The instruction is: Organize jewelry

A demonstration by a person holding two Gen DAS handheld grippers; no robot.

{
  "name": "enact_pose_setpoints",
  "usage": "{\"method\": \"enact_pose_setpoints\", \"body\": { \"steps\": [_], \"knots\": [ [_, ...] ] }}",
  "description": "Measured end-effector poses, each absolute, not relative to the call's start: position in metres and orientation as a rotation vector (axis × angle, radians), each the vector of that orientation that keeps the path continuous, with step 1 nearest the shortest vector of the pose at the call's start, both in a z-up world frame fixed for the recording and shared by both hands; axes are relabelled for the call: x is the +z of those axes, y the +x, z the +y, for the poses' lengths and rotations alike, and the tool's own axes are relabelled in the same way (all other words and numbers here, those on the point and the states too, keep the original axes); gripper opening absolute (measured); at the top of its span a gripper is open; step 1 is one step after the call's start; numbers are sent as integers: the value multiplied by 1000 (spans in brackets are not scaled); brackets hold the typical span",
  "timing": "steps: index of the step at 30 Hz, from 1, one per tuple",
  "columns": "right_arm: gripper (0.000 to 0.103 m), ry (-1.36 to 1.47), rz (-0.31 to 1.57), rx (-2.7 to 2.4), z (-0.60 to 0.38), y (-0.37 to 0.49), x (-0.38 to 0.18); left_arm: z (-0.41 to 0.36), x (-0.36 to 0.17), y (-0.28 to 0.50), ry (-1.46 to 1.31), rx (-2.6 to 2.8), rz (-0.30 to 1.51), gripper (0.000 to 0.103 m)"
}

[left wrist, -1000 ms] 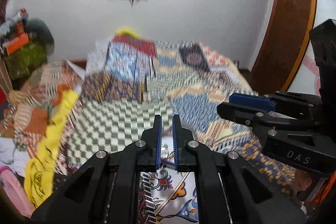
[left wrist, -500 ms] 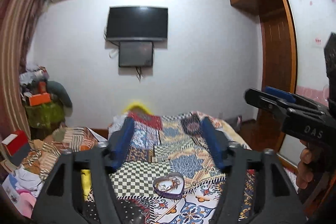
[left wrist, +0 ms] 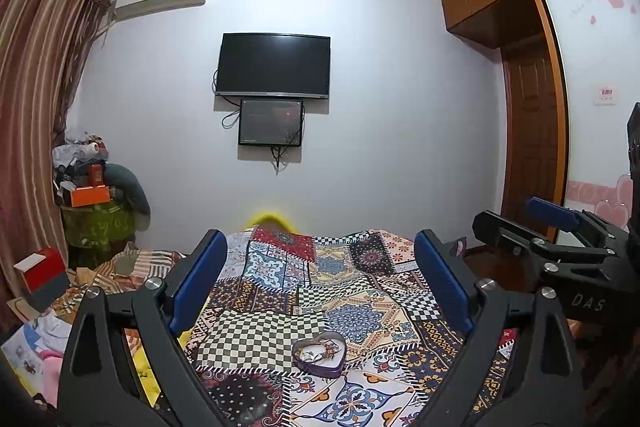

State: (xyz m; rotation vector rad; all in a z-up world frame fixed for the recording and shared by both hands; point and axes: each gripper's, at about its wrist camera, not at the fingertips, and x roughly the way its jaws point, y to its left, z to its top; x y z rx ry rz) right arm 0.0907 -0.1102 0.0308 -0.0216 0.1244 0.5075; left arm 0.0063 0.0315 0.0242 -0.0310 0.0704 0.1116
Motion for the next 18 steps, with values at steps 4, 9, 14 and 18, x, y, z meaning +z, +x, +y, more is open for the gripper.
{"method": "enact_pose_setpoints", "body": {
  "steps": [4, 9, 14, 18],
  "knots": [
    [96, -17, 119, 509, -119, 84, 30, 30, 25, 2, -31, 118, 74, 95],
    [96, -15, 122, 513, -125, 78, 27, 34, 22, 3, -46, 121, 83, 95],
    [96, -11, 133, 515, -129, 77, 23, 35, 20, 5, -55, 125, 94, 95],
    [96, -10, 140, 517, -129, 77, 23, 38, 19, 8, -55, 129, 103, 95]
  ]
}}
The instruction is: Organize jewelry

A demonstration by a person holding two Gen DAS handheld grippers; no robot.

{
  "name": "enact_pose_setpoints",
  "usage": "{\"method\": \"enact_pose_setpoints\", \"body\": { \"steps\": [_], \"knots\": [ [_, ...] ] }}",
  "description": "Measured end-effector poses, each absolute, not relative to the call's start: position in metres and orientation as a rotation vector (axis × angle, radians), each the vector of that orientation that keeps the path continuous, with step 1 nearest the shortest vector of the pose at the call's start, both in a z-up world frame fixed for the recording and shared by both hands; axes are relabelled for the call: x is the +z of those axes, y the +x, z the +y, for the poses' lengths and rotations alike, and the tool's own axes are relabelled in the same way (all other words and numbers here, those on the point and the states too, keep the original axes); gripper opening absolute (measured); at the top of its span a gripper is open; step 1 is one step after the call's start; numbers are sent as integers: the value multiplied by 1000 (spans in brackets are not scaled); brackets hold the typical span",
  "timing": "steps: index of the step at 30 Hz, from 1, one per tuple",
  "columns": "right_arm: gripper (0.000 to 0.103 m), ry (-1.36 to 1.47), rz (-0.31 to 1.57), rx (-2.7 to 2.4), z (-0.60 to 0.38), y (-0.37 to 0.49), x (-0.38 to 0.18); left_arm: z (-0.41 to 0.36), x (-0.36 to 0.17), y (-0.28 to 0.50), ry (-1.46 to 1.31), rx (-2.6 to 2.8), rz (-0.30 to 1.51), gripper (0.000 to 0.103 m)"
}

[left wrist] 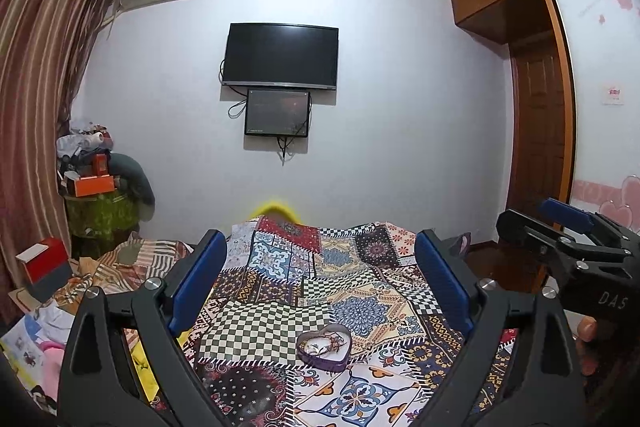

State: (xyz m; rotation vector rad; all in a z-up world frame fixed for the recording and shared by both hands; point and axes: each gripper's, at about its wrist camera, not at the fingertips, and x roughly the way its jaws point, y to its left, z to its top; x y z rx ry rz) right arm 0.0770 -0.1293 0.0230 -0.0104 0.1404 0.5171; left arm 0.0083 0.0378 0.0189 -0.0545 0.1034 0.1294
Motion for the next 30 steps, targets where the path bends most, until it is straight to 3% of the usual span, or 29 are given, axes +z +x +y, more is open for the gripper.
{"method": "enact_pose_setpoints", "body": {
  "steps": [30],
  "knots": [
    [96, -11, 173, 521, -131, 75, 23, 44, 14, 15, -72, 108, 119, 95]
  ]
}}
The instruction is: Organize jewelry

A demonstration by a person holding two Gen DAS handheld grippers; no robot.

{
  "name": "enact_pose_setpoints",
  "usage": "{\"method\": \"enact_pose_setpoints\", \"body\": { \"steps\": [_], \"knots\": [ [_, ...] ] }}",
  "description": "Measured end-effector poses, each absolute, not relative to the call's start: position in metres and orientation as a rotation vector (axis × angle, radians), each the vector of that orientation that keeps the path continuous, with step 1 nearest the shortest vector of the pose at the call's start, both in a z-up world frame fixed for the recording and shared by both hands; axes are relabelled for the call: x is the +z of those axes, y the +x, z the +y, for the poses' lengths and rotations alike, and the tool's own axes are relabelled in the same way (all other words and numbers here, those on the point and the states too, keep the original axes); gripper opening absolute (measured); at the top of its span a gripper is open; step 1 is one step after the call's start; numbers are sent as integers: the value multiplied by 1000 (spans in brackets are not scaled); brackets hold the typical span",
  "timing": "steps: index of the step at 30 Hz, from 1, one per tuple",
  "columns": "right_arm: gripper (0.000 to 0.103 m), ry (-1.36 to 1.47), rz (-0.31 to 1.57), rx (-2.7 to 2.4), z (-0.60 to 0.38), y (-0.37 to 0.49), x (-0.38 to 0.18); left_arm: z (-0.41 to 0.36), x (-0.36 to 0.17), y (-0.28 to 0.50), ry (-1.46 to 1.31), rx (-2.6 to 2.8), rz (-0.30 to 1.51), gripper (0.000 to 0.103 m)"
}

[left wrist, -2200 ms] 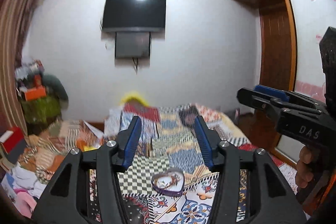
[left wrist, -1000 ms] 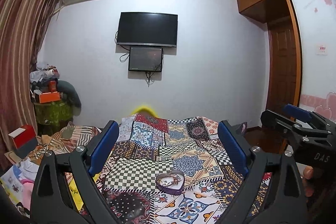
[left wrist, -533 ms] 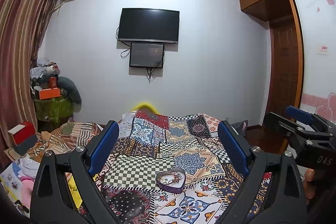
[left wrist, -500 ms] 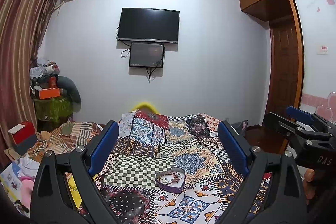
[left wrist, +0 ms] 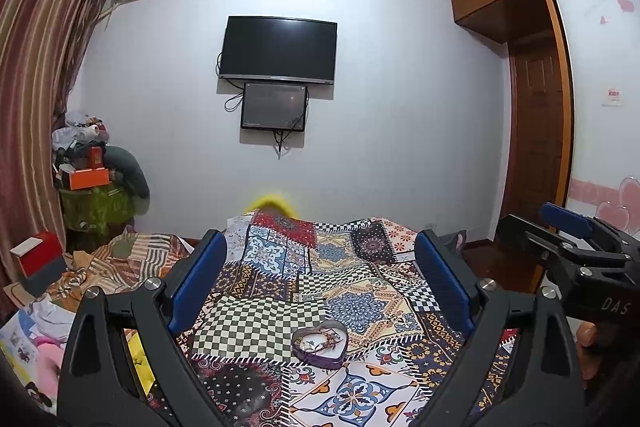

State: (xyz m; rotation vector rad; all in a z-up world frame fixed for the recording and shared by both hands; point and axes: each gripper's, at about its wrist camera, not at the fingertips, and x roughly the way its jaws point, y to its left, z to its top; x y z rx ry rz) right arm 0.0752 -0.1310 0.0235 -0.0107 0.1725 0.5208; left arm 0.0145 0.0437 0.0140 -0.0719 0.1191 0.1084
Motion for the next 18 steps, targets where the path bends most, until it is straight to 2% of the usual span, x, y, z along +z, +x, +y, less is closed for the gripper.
{"method": "enact_pose_setpoints", "body": {
  "steps": [18],
  "knots": [
    [96, -11, 170, 517, -131, 75, 23, 45, 14, 14, -98, 77, 138, 95]
  ]
}}
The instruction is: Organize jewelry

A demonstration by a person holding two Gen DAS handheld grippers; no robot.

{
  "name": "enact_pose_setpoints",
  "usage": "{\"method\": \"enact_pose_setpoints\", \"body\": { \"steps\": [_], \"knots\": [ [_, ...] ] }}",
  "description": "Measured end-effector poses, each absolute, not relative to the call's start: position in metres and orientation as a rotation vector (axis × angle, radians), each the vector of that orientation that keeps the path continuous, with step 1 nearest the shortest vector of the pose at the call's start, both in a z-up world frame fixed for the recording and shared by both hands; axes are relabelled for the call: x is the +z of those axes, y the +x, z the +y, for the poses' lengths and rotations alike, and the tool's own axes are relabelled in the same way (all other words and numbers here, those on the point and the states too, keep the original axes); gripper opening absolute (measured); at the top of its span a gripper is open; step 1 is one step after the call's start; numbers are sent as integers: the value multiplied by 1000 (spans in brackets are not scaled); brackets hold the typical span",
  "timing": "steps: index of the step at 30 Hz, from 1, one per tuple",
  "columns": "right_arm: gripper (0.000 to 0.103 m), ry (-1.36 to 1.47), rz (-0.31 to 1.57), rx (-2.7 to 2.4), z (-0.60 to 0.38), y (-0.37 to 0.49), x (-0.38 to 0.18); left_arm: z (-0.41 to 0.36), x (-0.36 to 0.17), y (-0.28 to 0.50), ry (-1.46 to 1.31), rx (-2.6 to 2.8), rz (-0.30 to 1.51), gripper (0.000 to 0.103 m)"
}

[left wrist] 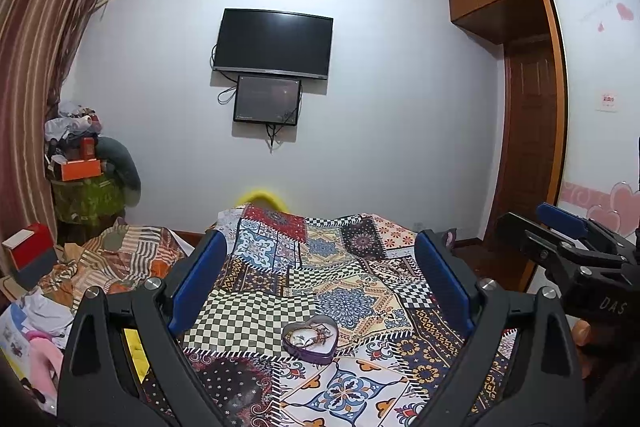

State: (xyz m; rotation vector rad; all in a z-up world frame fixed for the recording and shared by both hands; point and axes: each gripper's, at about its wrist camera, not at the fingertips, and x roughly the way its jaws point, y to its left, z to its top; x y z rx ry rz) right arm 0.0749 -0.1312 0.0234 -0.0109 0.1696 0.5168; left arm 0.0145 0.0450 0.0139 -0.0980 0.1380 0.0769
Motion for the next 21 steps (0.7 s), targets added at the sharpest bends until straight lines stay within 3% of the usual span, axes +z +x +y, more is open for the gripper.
{"method": "enact_pose_setpoints", "body": {
  "steps": [21],
  "knots": [
    [96, -8, 186, 523, -126, 79, 17, 50, 6, 20, -96, 74, 160, 95]
  ]
}}
